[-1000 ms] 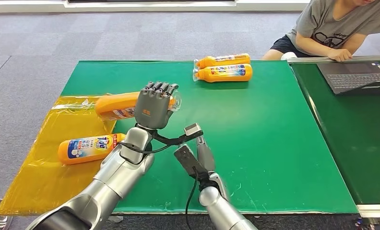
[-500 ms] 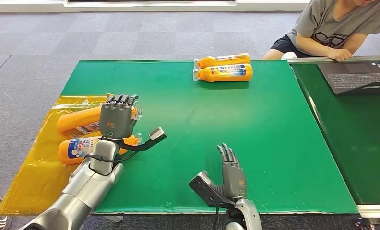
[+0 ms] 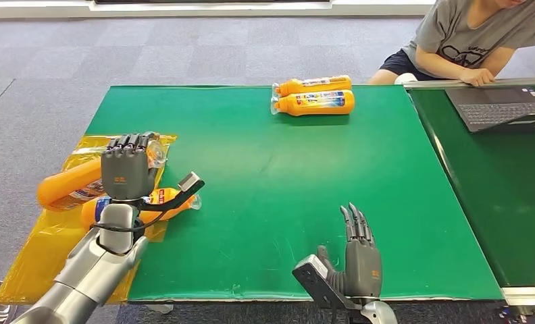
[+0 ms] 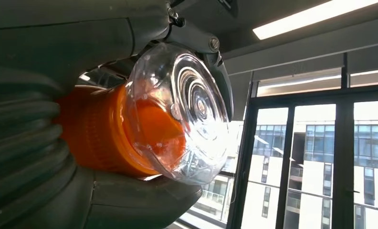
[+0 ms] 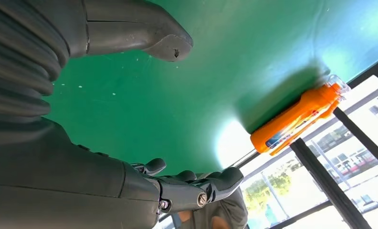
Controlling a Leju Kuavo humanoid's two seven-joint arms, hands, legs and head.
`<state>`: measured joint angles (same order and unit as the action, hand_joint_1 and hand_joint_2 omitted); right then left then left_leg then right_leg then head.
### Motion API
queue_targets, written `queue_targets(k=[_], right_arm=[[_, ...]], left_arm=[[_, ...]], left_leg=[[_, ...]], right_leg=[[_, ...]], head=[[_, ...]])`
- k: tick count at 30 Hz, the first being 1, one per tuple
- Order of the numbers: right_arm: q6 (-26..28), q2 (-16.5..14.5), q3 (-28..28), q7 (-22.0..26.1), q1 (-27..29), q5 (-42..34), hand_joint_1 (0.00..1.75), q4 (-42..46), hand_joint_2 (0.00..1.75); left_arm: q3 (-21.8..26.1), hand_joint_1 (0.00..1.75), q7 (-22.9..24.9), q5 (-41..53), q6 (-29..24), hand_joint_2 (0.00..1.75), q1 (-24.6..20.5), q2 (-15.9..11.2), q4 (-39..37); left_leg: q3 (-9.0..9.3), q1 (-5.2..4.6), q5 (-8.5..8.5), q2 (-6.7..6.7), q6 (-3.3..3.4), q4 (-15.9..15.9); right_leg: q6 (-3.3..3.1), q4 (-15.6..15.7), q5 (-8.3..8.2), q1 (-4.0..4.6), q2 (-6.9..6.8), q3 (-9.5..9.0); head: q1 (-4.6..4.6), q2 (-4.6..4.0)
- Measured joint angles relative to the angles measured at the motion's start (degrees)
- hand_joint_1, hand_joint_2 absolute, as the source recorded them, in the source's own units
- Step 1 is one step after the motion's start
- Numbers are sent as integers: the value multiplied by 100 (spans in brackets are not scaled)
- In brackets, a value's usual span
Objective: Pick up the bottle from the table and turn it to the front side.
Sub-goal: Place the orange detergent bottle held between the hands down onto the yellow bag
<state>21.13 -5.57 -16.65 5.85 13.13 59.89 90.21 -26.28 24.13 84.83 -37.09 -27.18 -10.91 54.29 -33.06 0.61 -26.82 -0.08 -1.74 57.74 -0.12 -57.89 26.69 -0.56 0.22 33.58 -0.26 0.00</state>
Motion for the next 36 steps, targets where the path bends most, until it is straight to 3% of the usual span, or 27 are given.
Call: queue_targets(k=[10,34,36], right_arm=[[-8,31,0,-1,38,0,0,146,175],[-8,37,0,0,63,0,0,183,175],[-8,38,0,-1,63,0,0,183,175]], left_arm=[[-221,175,38,1,8,175,-9,-215,82],[-310,175,38,2,48,175,-11,-274,112],[-313,87,38,2,48,175,-12,-278,112]], left_leg=[[0,-2,0,5,0,0],[1,-1,0,4,0,0],[1,-1,0,4,0,0]], right_leg=[[0,0,-1,-2,2,0],[0,0,-1,-1,2,-1],[0,0,-1,-1,2,-1]], head=[[0,0],[0,0],[0,0]])
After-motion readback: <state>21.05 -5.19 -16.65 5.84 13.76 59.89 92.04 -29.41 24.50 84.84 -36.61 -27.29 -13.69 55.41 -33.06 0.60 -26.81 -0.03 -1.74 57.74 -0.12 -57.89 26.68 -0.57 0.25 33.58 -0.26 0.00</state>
